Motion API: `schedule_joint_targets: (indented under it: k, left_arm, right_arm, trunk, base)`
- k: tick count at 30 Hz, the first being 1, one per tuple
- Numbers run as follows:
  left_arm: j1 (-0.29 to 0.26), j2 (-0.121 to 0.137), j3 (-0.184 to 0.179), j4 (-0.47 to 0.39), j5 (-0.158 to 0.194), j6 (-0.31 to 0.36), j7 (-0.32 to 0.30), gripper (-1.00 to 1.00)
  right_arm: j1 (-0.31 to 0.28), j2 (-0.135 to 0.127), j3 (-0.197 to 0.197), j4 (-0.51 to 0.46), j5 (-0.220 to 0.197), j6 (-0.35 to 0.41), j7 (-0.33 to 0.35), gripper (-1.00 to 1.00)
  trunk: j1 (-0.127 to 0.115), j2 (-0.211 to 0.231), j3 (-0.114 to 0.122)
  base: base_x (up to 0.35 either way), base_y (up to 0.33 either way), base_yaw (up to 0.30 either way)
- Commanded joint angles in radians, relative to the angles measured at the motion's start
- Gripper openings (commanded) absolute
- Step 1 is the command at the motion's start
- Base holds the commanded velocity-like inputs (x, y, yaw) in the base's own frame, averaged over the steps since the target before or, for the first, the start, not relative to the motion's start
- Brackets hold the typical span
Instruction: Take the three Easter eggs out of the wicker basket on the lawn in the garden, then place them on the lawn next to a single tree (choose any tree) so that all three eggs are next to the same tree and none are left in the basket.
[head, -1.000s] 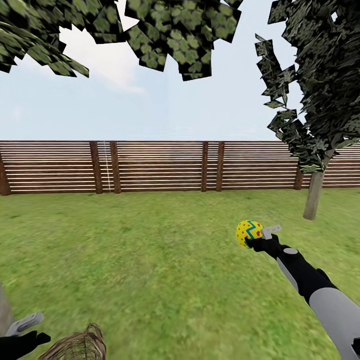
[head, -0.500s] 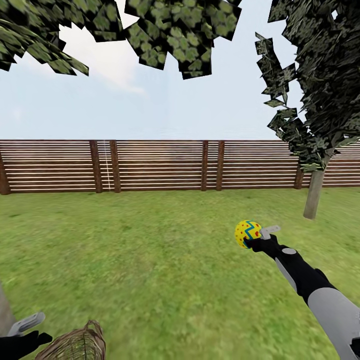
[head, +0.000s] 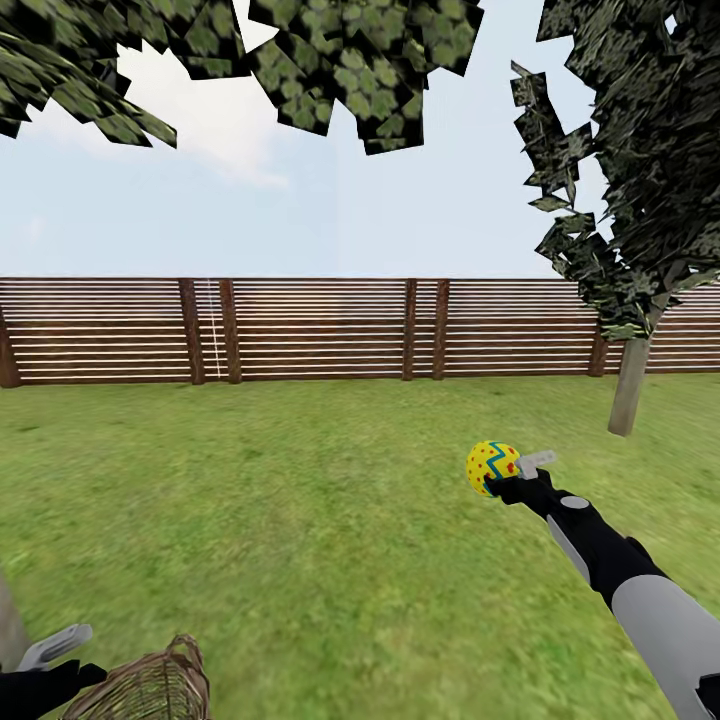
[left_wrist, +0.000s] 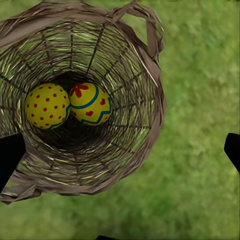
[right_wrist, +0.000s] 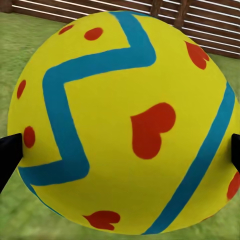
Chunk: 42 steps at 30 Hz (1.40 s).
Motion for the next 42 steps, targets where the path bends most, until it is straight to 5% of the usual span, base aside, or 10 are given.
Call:
schedule_joint_targets:
  k: [1, 15, 42]
  left_arm:
    - [-0.001, -0.001, 0.006, -0.004, 0.002, 0.007, -0.001, 1.00]
    - [-0.001, 0.001, 0.010, -0.008, 0.005, 0.004, -0.001, 1.00]
    - [-0.001, 0.000, 0.009, -0.005, 0.004, 0.004, 0.002, 1.00]
  right_arm:
    - [-0.001, -0.001, 0.005, -0.002, -0.011, 0.006, 0.000, -1.00]
    - [-0.001, 0.014, 0.007, 0.040, -0.006, 0.002, -0.001, -1.00]
    - [-0.001, 0.030, 0.007, 0.040, -0.001, 0.002, -0.001, -1.00]
  trunk:
    - [0.004, -0.008, -0.004]
    - [0.058, -0.106, -0.048]
    - [0.161, -0.295, -0.133]
  base:
    - [0.004, 0.000, 0.000]
    - [0.201, 0.022, 0.000]
    - [0.003, 0.001, 0.000]
